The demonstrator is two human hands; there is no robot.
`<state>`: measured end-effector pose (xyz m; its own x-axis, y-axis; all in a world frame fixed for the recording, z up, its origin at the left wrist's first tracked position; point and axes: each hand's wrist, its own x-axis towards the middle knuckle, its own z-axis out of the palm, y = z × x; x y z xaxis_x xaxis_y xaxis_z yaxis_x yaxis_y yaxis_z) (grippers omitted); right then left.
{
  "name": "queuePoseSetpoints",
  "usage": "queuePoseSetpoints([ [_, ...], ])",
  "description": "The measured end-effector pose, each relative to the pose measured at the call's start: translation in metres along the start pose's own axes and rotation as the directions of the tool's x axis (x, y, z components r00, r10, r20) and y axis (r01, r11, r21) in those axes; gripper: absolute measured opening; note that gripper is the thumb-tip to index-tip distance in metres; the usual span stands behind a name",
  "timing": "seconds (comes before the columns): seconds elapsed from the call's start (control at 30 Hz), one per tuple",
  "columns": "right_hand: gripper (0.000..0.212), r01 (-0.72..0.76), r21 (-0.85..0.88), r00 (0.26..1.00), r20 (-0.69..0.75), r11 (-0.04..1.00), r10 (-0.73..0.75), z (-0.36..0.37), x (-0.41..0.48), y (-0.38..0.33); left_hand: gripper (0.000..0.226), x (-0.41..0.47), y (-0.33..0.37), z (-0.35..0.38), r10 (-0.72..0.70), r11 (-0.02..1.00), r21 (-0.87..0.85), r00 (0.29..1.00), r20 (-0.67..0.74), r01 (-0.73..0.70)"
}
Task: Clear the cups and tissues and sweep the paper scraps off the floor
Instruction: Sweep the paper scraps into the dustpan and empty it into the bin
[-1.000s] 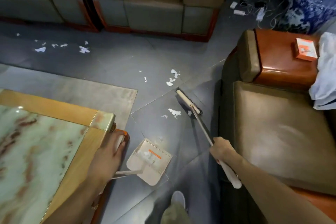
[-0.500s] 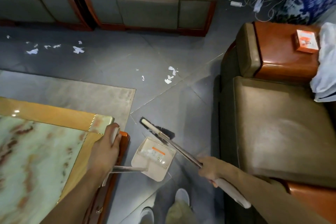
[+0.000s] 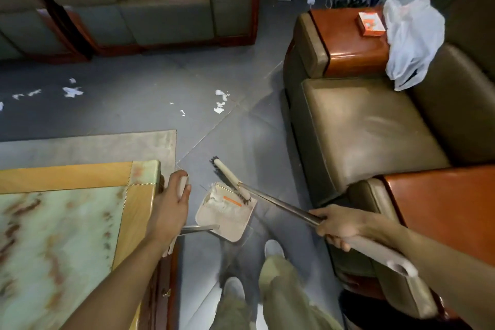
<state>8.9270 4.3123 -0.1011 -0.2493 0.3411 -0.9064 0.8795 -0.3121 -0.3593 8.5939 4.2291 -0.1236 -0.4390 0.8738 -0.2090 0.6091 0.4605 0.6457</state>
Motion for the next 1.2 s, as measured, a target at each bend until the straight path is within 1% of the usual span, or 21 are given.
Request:
queuePoseSetpoints([
  [0.07,0.039,-0.037,0.103,0.999,-0.013,0.994,0.039,0.006,-0.008,0.011,0.014,-0.009,-0.006,-0.006,0.016,1.000,-0.010,0.999,0.028,-0.015],
  [0.17,0.036,-0.075,0.243,0.996,-0.034,0.967,0.086,0.016,-0.016,0.027,0.015,-0.021,-0.014,-0.011,0.040,0.999,0.007,0.999,0.034,-0.040],
  [0.3,0.032,-0.112,0.335,0.986,-0.082,0.935,0.147,0.032,-0.011,0.038,0.015,-0.036,-0.027,-0.016,0.036,0.999,0.014,0.999,0.034,-0.037],
  [0.37,0.024,-0.120,0.301,0.977,-0.131,0.946,0.165,0.042,-0.002,0.036,0.014,-0.041,-0.036,-0.019,0.041,0.998,0.044,0.999,0.021,-0.042],
  [0.43,0.020,-0.103,0.195,0.970,-0.200,0.975,0.142,0.056,0.012,0.030,0.016,-0.047,-0.045,-0.022,0.034,0.996,0.077,0.999,-0.005,-0.034],
  [0.47,0.020,-0.093,0.140,0.968,-0.218,0.986,0.122,0.064,0.018,0.025,0.017,-0.051,-0.050,-0.022,0.024,0.996,0.092,0.999,-0.030,-0.021],
  [0.53,0.017,-0.072,0.088,0.972,-0.218,0.993,0.090,0.084,0.031,0.012,0.018,-0.054,-0.057,-0.024,0.002,0.995,0.101,0.997,-0.073,0.005],
  [0.63,0.018,-0.038,0.105,0.985,-0.162,0.994,0.055,0.113,0.044,-0.011,0.020,-0.049,-0.059,-0.023,-0.011,0.995,0.096,0.998,-0.068,0.017],
  [0.7,0.013,-0.030,0.123,0.994,-0.098,0.992,0.042,0.127,0.046,-0.028,0.021,-0.044,-0.056,-0.023,-0.022,0.995,0.091,0.998,-0.062,0.028],
  [0.73,0.011,-0.040,0.149,0.997,-0.061,0.988,0.050,0.133,0.045,-0.036,0.021,-0.043,-0.054,-0.024,-0.034,0.996,0.077,0.997,-0.067,0.039],
  [0.8,0.014,-0.072,0.186,0.997,-0.005,0.980,0.075,0.139,0.039,-0.050,0.019,-0.044,-0.053,-0.025,-0.049,0.997,0.052,0.996,-0.070,0.053],
  [0.83,0.016,-0.077,0.172,0.997,0.010,0.982,0.077,0.139,0.035,-0.055,0.018,-0.046,-0.053,-0.026,-0.051,0.997,0.047,0.997,-0.066,0.054],
  [0.9,0.014,-0.047,0.033,0.999,-0.006,0.998,0.047,0.134,0.024,-0.065,0.018,-0.049,-0.055,-0.029,-0.055,0.997,0.045,0.997,-0.051,0.057],
  [0.93,0.012,-0.040,-0.001,0.999,-0.016,0.999,0.040,0.129,0.017,-0.071,0.019,-0.051,-0.056,-0.030,-0.062,0.997,0.044,0.997,-0.043,0.064],
  [1.03,0.015,-0.025,-0.007,1.000,-0.005,1.000,0.025,0.111,0.002,-0.086,0.019,-0.062,-0.062,-0.036,-0.084,0.996,0.007,0.996,-0.037,0.084],
  [1.1,0.018,-0.002,-0.008,0.998,-0.058,1.000,0.001,0.099,0.001,-0.098,0.018,-0.071,-0.067,-0.040,-0.097,0.995,-0.018,0.994,-0.050,0.096],
  [1.13,0.018,0.018,-0.033,0.996,-0.088,0.999,-0.021,0.093,0.005,-0.104,0.018,-0.073,-0.069,-0.041,-0.107,0.994,-0.028,0.992,-0.061,0.105],
  [1.2,0.013,0.028,-0.118,0.994,-0.101,0.993,-0.040,0.086,0.020,-0.118,0.019,-0.075,-0.072,-0.044,-0.127,0.992,-0.038,0.988,-0.085,0.124],
])
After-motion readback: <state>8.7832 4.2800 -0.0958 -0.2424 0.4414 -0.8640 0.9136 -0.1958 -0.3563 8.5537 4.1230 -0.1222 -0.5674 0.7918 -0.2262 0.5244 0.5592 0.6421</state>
